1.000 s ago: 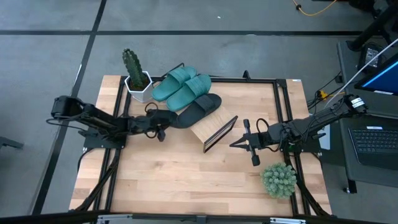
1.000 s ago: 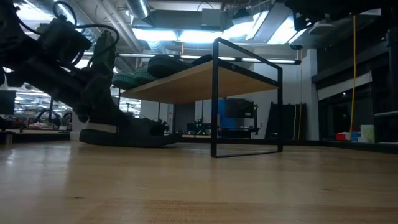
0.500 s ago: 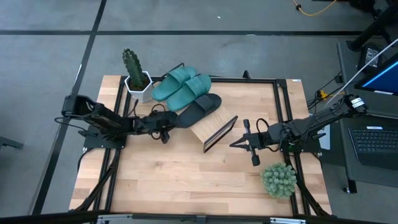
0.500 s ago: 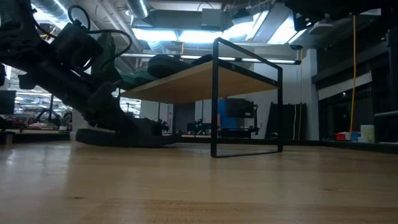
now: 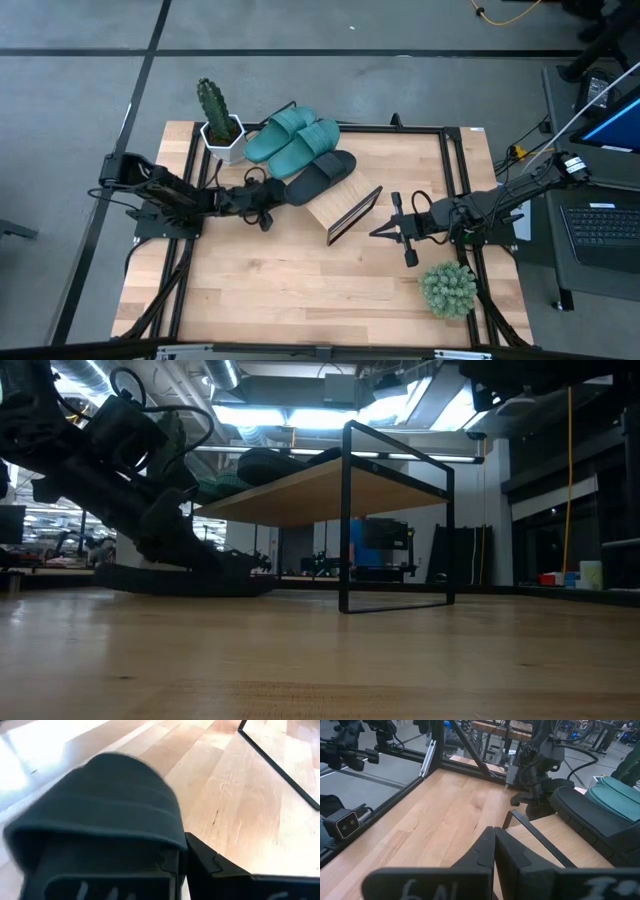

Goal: Pick and place slides into the shelf
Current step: Put the black slipper onto the shelf

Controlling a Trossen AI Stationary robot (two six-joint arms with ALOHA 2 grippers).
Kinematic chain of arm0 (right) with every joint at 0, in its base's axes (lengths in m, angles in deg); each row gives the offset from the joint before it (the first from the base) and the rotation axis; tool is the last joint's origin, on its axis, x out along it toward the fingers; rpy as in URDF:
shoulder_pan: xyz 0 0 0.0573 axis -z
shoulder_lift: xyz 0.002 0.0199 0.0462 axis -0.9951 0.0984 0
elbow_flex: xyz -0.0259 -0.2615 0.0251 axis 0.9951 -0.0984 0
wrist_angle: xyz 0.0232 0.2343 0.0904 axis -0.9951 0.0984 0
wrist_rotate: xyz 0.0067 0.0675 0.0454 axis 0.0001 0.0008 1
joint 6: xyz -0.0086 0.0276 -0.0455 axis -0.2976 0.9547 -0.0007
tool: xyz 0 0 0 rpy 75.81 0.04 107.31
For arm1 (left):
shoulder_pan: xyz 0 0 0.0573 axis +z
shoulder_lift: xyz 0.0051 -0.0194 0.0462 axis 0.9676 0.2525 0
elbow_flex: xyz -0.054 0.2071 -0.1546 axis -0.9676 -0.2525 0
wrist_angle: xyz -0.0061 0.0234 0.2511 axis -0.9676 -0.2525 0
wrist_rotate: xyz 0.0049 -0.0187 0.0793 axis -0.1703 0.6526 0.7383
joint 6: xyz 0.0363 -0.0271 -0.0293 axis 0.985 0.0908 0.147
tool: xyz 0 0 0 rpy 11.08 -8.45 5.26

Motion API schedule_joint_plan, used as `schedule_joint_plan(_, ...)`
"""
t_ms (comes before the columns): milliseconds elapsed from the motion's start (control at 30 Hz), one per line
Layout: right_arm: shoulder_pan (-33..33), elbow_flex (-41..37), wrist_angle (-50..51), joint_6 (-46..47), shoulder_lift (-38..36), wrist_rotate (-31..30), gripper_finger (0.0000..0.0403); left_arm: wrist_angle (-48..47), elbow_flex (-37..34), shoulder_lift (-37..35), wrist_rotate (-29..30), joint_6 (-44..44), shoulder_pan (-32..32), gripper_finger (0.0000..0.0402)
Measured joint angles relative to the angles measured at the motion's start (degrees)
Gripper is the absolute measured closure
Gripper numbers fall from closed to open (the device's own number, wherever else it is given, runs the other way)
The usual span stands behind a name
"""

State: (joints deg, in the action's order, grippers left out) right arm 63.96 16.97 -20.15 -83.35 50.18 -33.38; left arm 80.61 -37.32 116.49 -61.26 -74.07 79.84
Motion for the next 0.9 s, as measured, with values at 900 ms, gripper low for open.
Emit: schedule_joint_plan(900, -0.2, 0.0, 2.0, 4.1, 0.0, 0.0, 0.0391, -13.7, 1.0, -16.8, 3.7, -14.2, -24.3, 0.04)
